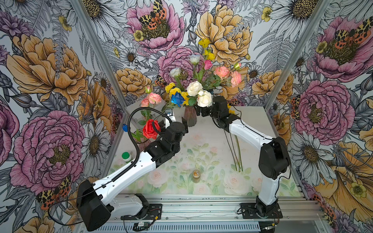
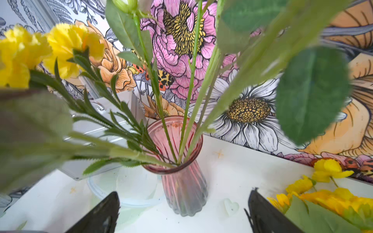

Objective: Pick out yellow flowers from the vase
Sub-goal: Adjust the flower in the vase.

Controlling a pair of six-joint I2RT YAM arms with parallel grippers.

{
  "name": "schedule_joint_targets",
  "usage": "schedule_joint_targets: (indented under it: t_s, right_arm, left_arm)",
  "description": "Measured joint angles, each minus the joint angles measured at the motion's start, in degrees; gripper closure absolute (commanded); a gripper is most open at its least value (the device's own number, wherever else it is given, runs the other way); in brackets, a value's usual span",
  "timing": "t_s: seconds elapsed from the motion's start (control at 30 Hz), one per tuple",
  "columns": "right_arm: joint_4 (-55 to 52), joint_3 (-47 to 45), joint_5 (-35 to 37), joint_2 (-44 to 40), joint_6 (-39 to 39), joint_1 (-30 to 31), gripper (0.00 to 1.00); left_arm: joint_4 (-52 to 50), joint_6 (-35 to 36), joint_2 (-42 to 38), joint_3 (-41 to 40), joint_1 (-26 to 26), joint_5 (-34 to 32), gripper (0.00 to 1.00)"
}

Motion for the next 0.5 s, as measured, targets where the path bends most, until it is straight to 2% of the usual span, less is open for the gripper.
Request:
schedule_joint_targets:
  t_s: [0.3,0.5]
  right_arm:
    - [4.79,-12.59,-7.74,-2.23,-0.63,0.11,0.10]
    - [7.06,-10.23,-13.92,-1.73,-0.37,1.44,0.15]
  left_arm:
    - [-0.02,0.02,-0.74,-0.24,1.25,1.36,0.01]
    - [0.00,0.02,-2.01,-0.85,1.53,2.21,0.01]
